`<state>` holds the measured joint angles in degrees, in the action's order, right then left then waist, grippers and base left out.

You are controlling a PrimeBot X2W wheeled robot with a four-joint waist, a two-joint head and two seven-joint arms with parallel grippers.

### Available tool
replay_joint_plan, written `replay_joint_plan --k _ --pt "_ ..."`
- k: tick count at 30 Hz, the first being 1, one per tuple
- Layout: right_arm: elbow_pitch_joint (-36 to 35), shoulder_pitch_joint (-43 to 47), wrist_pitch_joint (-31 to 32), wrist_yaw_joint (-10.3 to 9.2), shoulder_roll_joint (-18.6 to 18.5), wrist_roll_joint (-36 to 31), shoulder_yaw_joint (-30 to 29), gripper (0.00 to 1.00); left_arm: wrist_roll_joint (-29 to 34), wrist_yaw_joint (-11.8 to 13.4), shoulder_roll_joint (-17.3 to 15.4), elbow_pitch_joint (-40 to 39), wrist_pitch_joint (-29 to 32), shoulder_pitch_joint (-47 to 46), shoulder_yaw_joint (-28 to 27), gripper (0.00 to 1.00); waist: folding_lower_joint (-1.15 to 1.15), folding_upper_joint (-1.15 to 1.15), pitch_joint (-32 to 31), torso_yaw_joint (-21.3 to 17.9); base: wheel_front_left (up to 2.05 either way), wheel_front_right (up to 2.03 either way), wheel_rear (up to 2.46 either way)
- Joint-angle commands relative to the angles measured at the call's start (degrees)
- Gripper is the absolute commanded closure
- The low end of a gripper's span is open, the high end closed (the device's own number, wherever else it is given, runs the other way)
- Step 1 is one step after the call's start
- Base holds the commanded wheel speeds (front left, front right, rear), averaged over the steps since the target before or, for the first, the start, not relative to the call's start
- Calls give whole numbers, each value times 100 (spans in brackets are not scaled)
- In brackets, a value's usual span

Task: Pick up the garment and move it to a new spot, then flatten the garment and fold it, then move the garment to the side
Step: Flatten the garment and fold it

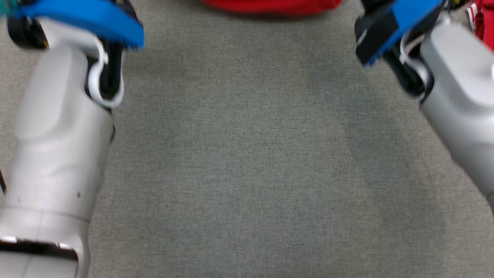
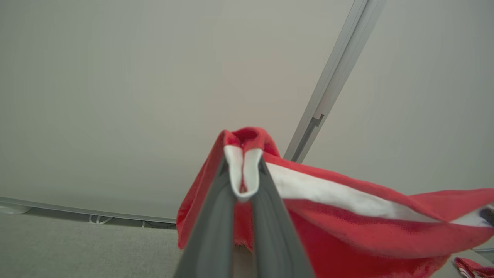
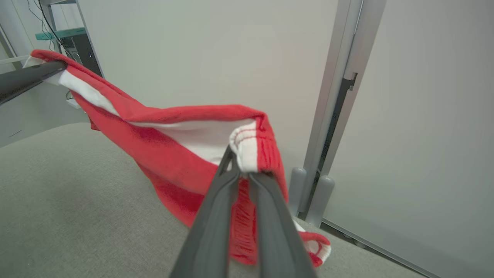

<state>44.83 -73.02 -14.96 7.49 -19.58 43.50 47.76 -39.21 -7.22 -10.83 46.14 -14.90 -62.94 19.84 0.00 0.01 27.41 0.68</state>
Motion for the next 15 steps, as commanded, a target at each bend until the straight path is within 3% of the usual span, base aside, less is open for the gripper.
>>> replay_joint_plan --k 1,15 --pt "-147 312 -25 1 -91 -12 -32 100 63 -39 -9 -154 -32 255 -126 100 0 -1 -22 -12 0 0 0" --pt "-2184 4364 -28 1 -537 -468 -609 100 1063 73 573 -2336 -34 4537 -1371 100 0 -1 -1018 -105 0 0 0"
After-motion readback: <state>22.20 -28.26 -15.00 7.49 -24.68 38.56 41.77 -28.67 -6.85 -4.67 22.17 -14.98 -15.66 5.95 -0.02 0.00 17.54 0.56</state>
